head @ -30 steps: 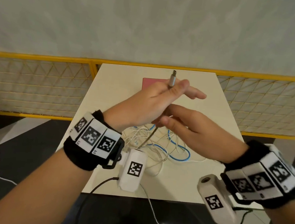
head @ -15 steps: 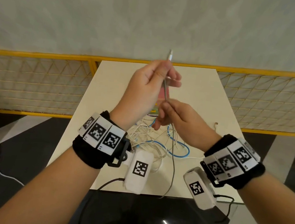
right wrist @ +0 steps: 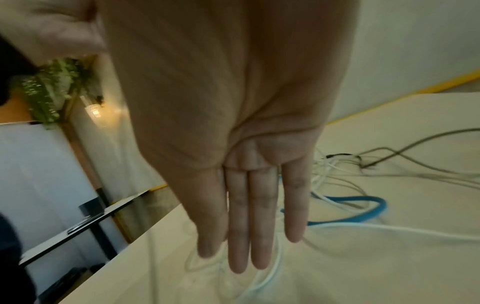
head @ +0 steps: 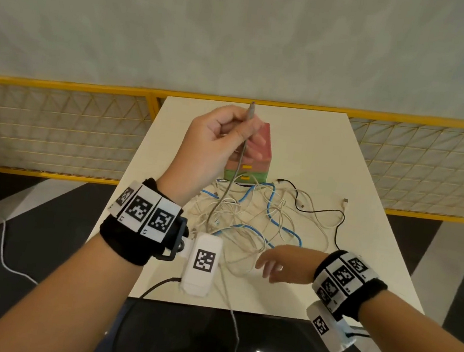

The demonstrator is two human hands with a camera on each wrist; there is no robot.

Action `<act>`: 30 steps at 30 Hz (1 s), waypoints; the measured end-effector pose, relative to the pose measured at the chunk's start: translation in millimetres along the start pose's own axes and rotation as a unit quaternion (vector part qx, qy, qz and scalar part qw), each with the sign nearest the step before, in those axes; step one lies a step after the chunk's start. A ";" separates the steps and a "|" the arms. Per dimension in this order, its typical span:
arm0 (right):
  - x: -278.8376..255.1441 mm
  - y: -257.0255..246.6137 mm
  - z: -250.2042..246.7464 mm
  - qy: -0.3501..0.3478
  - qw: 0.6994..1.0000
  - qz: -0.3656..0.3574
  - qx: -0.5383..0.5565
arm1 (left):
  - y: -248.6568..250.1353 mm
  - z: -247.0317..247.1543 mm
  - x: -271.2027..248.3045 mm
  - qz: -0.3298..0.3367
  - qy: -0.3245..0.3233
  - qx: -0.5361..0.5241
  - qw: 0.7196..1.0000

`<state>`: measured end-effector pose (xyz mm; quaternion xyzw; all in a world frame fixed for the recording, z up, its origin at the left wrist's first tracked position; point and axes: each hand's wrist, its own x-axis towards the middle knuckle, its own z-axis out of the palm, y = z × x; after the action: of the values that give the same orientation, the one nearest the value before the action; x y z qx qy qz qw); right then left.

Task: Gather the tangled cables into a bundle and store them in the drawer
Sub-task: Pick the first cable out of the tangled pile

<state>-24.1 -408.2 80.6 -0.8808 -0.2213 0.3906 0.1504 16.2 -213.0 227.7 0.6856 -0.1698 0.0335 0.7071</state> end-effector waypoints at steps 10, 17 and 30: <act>-2.4 114.3 7.1 0.346 0.893 0.257 0.133 | -48.9 29.5 7.6 -0.023 -0.059 0.136 0.989; 3.2 137.3 27.1 0.225 0.899 0.357 0.113 | -65.5 53.4 14.5 -0.086 -0.095 0.162 0.979; 10.6 116.7 6.7 0.358 0.861 0.278 0.233 | -61.4 60.8 4.8 -0.086 -0.180 0.166 0.966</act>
<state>8.9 -502.2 18.5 -0.9241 0.1991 0.1142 0.3055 26.1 -277.0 170.4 0.8002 -0.2269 -0.1240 0.5411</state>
